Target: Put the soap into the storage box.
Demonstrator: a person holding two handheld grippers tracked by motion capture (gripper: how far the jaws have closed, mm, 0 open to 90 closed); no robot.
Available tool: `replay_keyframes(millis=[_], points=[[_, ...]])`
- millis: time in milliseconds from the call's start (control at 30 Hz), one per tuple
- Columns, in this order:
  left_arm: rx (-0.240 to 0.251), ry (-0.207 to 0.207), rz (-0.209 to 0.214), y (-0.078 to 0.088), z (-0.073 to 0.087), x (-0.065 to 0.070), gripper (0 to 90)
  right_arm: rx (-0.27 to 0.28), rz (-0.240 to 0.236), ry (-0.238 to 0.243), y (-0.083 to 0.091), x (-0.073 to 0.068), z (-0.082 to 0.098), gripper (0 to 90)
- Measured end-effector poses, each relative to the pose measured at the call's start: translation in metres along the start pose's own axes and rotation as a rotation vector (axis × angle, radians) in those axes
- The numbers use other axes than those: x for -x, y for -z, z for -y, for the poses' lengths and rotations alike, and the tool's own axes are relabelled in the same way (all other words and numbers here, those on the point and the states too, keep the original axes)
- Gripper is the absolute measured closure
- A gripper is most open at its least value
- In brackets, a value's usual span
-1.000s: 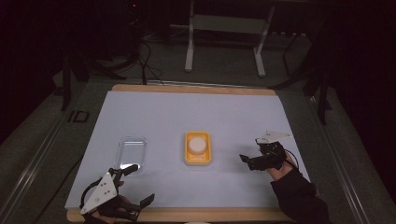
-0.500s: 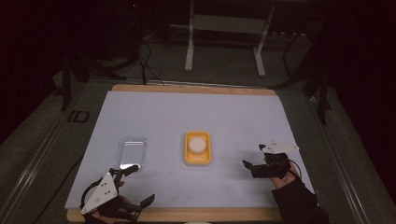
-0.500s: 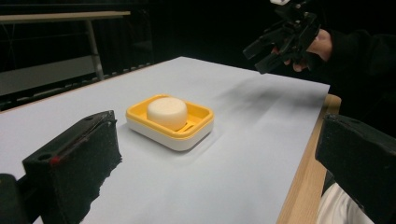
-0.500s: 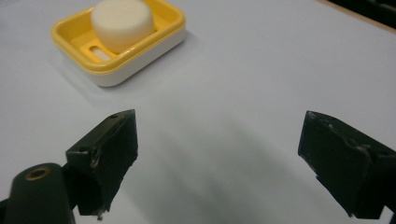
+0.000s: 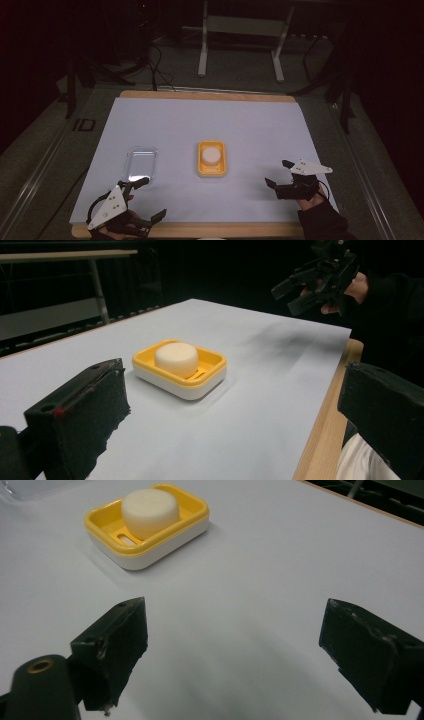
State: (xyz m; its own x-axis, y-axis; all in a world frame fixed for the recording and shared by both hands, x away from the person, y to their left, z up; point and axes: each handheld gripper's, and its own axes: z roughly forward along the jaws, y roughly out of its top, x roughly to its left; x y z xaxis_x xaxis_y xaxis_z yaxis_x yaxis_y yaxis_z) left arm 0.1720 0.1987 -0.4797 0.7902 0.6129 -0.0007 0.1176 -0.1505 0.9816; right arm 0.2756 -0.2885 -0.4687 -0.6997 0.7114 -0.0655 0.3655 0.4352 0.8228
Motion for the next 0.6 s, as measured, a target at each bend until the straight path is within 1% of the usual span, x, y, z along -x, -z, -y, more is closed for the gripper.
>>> replay_keyframes(millis=[100,133,200,333,400,600], points=[[-0.001,0.001,0.004,-0.001,0.000,0.000,0.0,0.000,0.005,0.012,0.002,0.000,0.001,12.0],[-0.004,0.001,0.007,-0.002,0.000,0.000,0.0,0.006,0.021,0.022,0.002,0.000,0.001,12.6],[-0.004,0.004,0.008,-0.002,0.000,0.001,0.0,0.007,0.007,0.013,0.000,0.002,0.001,12.7],[-0.003,0.005,0.008,-0.002,0.000,0.001,0.0,0.000,-0.007,0.006,-0.004,0.003,0.003,12.7],[-0.004,0.007,0.007,-0.001,0.000,0.000,0.0,-0.010,-0.021,0.003,-0.008,0.003,0.004,12.7],[-0.006,0.010,0.007,-0.001,0.000,0.000,0.0,-0.019,-0.024,-0.002,-0.011,0.004,0.005,12.7]])
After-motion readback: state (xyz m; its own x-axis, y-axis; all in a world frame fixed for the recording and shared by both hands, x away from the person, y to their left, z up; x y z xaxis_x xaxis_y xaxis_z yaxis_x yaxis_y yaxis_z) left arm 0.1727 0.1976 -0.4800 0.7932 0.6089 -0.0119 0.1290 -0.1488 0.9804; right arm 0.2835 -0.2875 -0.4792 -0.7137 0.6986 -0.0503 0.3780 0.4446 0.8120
